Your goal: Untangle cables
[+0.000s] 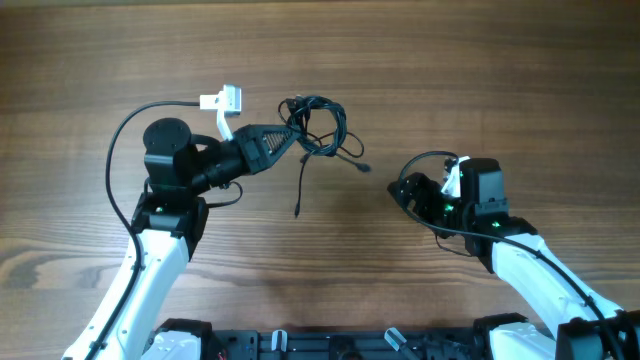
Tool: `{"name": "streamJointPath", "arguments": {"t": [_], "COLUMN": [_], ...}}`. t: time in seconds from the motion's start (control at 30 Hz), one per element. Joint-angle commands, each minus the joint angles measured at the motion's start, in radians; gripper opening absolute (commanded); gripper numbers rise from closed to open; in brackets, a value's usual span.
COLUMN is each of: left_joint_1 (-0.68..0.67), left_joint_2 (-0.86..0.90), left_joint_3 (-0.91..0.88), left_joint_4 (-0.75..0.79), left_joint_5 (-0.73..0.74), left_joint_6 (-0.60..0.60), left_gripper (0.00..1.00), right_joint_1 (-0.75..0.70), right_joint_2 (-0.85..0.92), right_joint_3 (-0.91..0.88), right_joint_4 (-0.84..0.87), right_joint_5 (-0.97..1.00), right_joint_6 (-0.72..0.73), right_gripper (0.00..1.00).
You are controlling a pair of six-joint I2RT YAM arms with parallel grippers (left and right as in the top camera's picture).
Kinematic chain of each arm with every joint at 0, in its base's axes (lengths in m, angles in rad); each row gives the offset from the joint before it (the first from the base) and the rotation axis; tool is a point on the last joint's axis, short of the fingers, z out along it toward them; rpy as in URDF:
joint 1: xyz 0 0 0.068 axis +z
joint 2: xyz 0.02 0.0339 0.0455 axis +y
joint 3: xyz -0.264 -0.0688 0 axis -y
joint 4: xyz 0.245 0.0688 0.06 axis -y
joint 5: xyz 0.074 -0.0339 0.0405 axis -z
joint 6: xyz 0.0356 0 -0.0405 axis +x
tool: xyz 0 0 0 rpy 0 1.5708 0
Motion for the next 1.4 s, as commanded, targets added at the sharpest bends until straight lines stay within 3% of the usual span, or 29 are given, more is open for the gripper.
{"name": "streamJointPath", "arguments": {"t": [0.0,0.07,0.2,0.37,0.43,0.5,0.63,0.7,0.8,1.07,1.2,1.37], "left_joint_1": [0.003,0.003,0.003,0.003,0.003,0.003,0.003,0.003,0.003,0.002,-0.004,-0.071], "left_joint_2": [-0.013,-0.013,-0.013,-0.013,-0.013,-0.013,-0.013,-0.013,-0.013,-0.013,-0.013,-0.013], "left_joint_3": [0.019,0.019,0.019,0.019,0.019,0.019,0.019,0.019,0.019,0.019,0.019,0.019], "left_joint_4": [-0.023,-0.141,-0.386,-0.557,-0.579,-0.617,-0.787,-0.8,-0.797,-0.798,-0.797,-0.767], "left_joint_5": [0.011,-0.122,-0.375,-0.5,-0.499,-0.499,-0.491,-0.439,-0.336,-0.09,-0.052,0.007], "left_joint_6": [-0.004,-0.065,-0.208,-0.419,-0.424,-0.518,-0.874,-0.983,-1.097,-1.149,-1.149,-1.152], "left_gripper": [0.04,0.04,0.04,0.04,0.04,0.04,0.04,0.04,0.04,0.04,0.04,0.04], "right_joint_1": [-0.001,0.0,0.002,0.093,0.153,0.196,0.335,0.398,0.462,0.475,0.475,0.474], "right_joint_2": [0.005,0.005,0.005,0.005,0.005,0.005,0.005,0.005,0.005,0.042,0.051,0.051], "right_joint_3": [-0.003,-0.003,-0.003,-0.003,-0.003,-0.003,-0.003,-0.003,-0.003,-0.003,-0.003,-0.003], "right_joint_4": [0.041,0.115,0.354,0.454,0.471,0.47,0.464,0.427,0.417,0.397,0.407,0.434], "right_joint_5": [-0.008,-0.166,-0.475,-0.492,-0.454,-0.367,-0.106,0.075,0.183,0.309,0.328,0.532], "right_joint_6": [-0.065,-0.157,-0.169,-0.33,-0.377,-0.356,-0.162,-0.013,0.012,0.127,0.134,0.24], "right_gripper": [1.0,1.0,1.0,1.0,1.0,0.99,0.99,0.98,0.97,0.97,0.97,0.99]}}
